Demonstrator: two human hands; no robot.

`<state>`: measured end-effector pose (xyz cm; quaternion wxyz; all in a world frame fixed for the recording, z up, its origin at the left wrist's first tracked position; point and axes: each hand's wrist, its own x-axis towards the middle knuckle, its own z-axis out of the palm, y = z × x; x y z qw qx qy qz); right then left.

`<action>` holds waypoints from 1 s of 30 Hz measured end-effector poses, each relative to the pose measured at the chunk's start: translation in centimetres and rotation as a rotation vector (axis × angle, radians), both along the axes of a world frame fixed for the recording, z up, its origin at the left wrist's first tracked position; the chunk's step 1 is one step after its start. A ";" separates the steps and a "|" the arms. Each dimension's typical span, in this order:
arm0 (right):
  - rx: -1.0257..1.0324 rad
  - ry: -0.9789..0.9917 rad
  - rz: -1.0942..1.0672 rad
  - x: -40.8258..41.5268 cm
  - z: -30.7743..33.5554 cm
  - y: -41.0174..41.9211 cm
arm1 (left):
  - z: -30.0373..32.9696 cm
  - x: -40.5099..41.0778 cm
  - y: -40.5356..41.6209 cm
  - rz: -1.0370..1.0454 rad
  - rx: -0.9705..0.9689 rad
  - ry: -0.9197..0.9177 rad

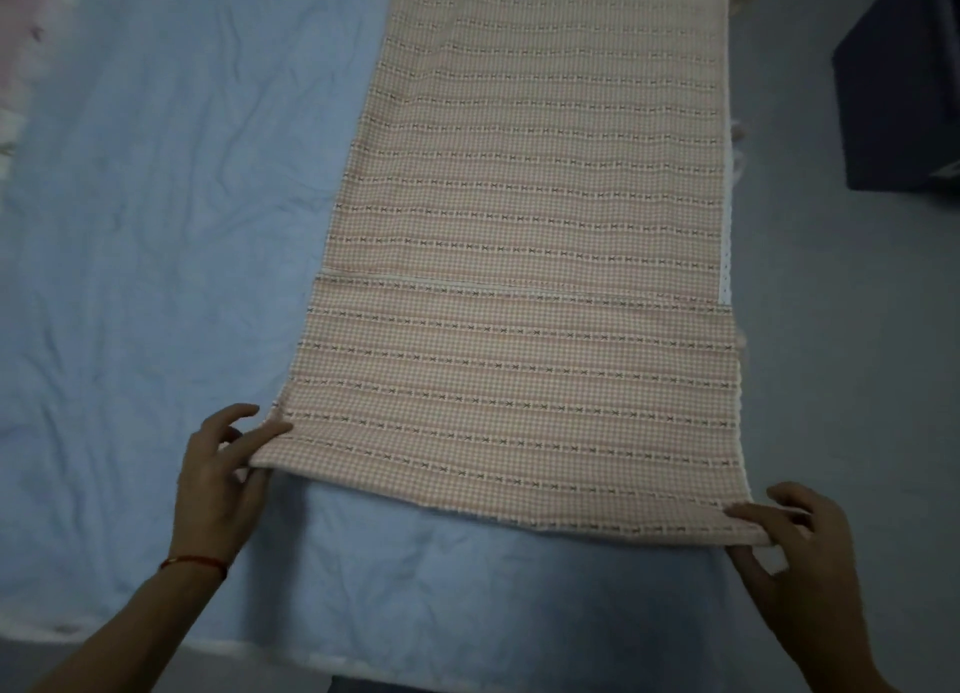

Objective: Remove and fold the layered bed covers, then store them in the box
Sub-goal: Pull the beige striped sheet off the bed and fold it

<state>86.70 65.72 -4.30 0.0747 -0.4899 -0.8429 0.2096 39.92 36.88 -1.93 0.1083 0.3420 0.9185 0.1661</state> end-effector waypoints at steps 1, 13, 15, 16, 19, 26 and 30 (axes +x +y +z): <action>-0.013 0.073 -0.040 -0.5 1.0 0.5 | 0.8 -0.6 0.1 0.011 0.049 -0.033; 0.085 0.583 -0.368 -15.0 10.3 18.0 | 10.2 -11.4 19.0 0.202 0.599 -0.196; 0.110 0.611 -0.369 -17.6 10.6 21.9 | 10.4 -14.1 22.5 0.180 0.639 -0.203; 0.124 0.612 -0.358 -18.9 10.6 23.8 | 10.3 -15.3 24.4 0.167 0.648 -0.198; 0.101 0.635 -0.333 -22.1 9.7 29.0 | 9.7 -18.2 30.3 0.163 0.635 -0.184; -0.353 0.437 -0.370 -25.6 0.5 35.7 | -0.5 -20.8 36.5 0.470 0.213 -0.413; -0.518 0.380 -0.478 -22.8 -3.4 34.4 | -5.0 -18.6 34.4 0.459 0.199 -0.416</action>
